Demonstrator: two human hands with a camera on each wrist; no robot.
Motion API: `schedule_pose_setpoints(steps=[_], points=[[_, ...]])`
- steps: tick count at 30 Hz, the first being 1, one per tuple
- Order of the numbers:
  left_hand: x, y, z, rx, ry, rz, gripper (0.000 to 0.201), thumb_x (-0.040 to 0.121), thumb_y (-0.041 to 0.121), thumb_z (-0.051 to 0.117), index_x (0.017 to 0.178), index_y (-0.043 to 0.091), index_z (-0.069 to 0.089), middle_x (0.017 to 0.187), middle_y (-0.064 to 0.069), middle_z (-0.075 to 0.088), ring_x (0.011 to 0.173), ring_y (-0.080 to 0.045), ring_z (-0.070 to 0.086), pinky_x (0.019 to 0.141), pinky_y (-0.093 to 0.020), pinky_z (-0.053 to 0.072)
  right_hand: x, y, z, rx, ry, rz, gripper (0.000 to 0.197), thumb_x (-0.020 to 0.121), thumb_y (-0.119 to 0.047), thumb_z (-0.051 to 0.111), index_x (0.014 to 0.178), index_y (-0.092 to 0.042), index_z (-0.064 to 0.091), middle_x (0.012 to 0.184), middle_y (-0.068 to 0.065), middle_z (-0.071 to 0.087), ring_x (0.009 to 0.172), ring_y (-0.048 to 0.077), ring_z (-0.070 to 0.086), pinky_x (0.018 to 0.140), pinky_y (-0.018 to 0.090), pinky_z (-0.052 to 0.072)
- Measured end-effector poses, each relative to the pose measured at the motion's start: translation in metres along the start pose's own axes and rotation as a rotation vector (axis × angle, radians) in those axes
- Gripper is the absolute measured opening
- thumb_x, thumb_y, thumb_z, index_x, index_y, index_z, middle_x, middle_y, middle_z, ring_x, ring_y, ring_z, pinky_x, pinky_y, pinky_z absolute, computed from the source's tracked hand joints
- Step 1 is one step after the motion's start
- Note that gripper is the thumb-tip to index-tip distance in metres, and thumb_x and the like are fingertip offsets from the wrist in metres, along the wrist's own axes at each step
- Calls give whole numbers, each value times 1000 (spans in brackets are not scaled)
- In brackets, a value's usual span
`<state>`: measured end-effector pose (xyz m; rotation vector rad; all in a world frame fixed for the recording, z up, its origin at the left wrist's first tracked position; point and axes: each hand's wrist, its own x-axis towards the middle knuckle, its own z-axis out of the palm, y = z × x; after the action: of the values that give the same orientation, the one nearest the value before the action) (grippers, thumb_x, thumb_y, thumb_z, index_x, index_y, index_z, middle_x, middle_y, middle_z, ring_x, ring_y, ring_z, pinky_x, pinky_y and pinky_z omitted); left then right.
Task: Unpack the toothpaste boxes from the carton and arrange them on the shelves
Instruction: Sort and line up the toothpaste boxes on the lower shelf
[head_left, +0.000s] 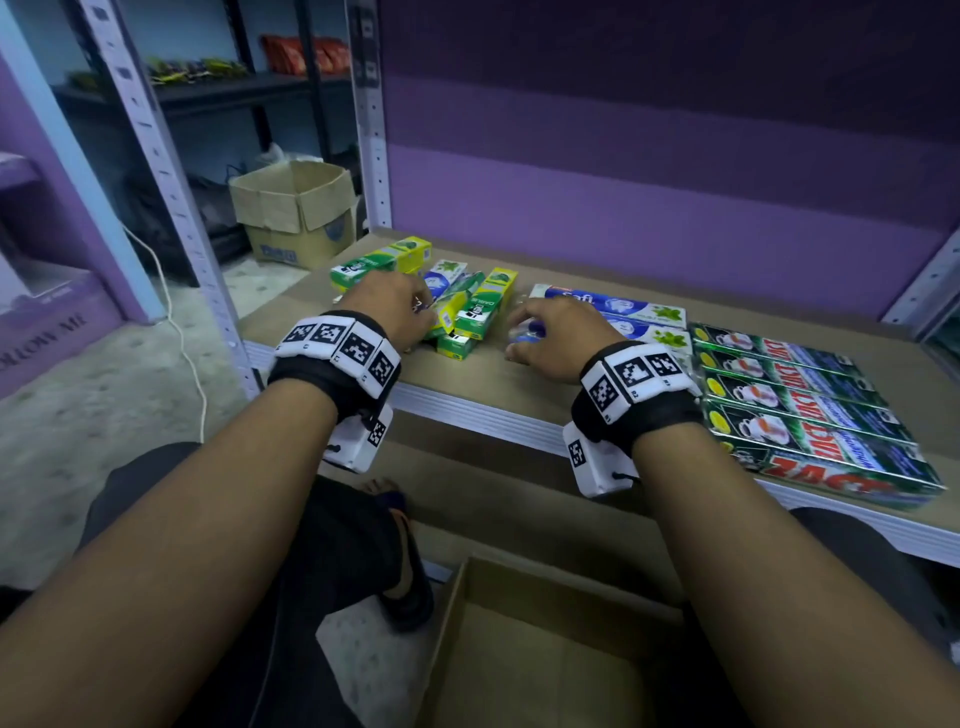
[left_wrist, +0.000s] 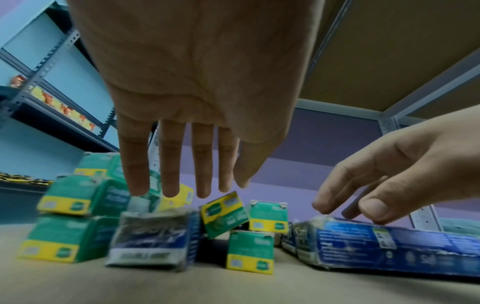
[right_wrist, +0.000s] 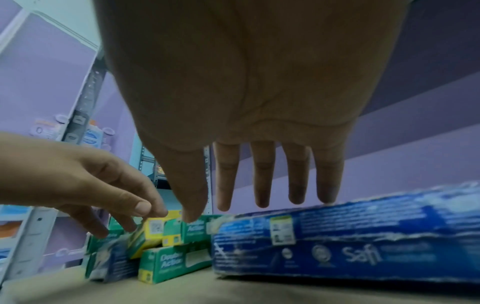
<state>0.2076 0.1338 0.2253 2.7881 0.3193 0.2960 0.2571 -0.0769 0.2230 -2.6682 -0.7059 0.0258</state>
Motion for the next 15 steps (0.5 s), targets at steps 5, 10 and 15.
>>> schedule_pose_setpoints(steps=[5, 10, 15], points=[[0, -11, 7, 27, -46, -51, 34, 93, 34, 61, 124, 21, 64, 124, -8, 64, 113, -28, 58, 96, -37, 49, 9, -11, 11, -57, -30, 5, 41, 85, -40, 71, 124, -34, 61, 138, 1, 53, 127, 26, 49, 105, 42, 43], [3, -10, 9, 55, -60, -59, 39, 90, 24, 64, 130, 23, 61, 130, -9, 59, 116, -29, 57, 88, -31, 47, 12, -9, 13, -70, -50, 23, 42, 85, -40, 71, 125, -35, 61, 139, 0, 53, 128, 27, 48, 105, 45, 43], [6, -6, 5, 71, -107, -78, 47, 84, 19, 72, 128, 27, 60, 128, -8, 61, 113, -27, 58, 86, -32, 50, 12, -8, 12, -85, -73, 25, 41, 86, -38, 71, 126, -33, 60, 140, 2, 53, 128, 26, 48, 105, 43, 44]])
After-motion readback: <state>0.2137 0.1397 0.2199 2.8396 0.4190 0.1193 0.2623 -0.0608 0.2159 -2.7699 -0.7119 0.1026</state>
